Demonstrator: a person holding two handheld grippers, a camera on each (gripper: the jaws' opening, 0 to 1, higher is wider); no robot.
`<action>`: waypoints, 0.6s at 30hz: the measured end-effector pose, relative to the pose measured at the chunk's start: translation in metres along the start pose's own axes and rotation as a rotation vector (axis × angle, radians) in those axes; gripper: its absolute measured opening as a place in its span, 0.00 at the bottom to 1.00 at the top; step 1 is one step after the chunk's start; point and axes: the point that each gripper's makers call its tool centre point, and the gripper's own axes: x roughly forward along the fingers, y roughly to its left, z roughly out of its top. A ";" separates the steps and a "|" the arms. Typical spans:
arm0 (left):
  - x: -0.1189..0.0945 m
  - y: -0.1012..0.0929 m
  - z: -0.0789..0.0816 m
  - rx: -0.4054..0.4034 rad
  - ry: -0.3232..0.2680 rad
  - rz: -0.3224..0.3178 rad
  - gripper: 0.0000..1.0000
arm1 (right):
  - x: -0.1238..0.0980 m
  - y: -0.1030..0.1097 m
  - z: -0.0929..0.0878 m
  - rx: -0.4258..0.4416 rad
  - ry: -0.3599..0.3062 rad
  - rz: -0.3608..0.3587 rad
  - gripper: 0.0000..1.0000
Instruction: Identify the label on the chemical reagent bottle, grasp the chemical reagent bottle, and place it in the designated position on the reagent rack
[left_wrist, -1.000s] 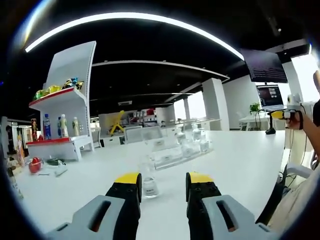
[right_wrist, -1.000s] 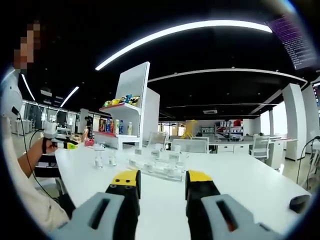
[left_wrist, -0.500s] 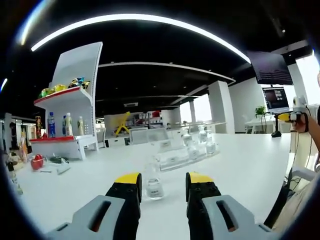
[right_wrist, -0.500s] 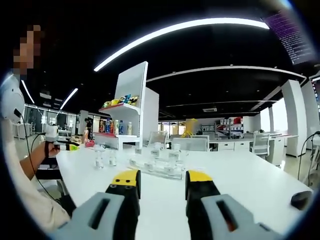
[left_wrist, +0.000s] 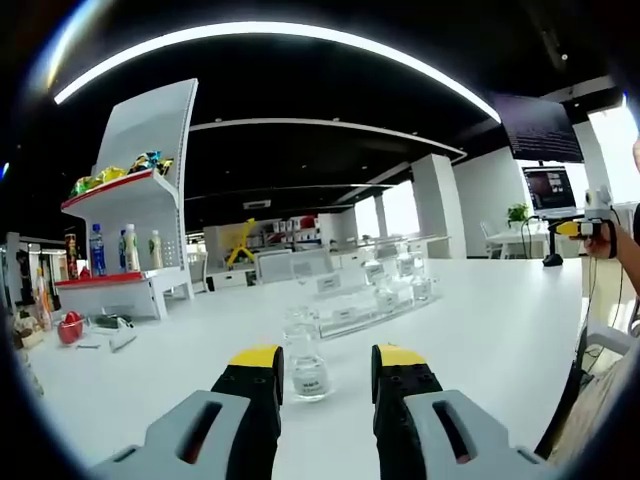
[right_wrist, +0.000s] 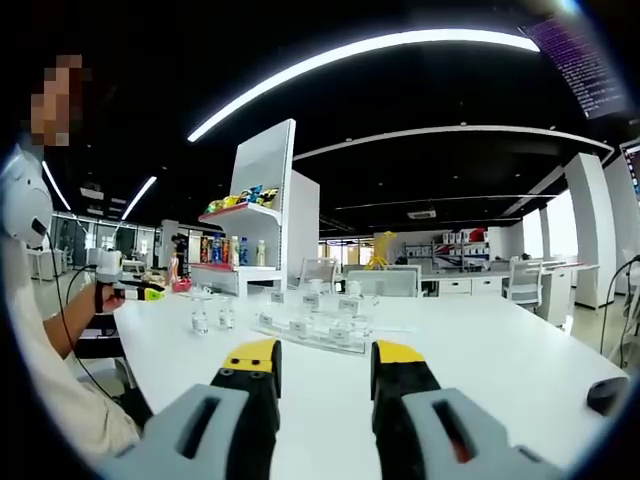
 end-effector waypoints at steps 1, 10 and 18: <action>0.002 0.001 -0.002 -0.001 0.005 0.000 0.35 | 0.000 0.000 0.000 -0.001 0.002 0.000 0.35; 0.016 0.008 -0.016 -0.019 0.040 0.000 0.35 | 0.002 0.000 -0.003 -0.012 0.019 0.010 0.35; 0.027 0.018 -0.020 -0.027 0.052 0.015 0.35 | 0.003 0.007 -0.012 -0.028 0.053 0.052 0.36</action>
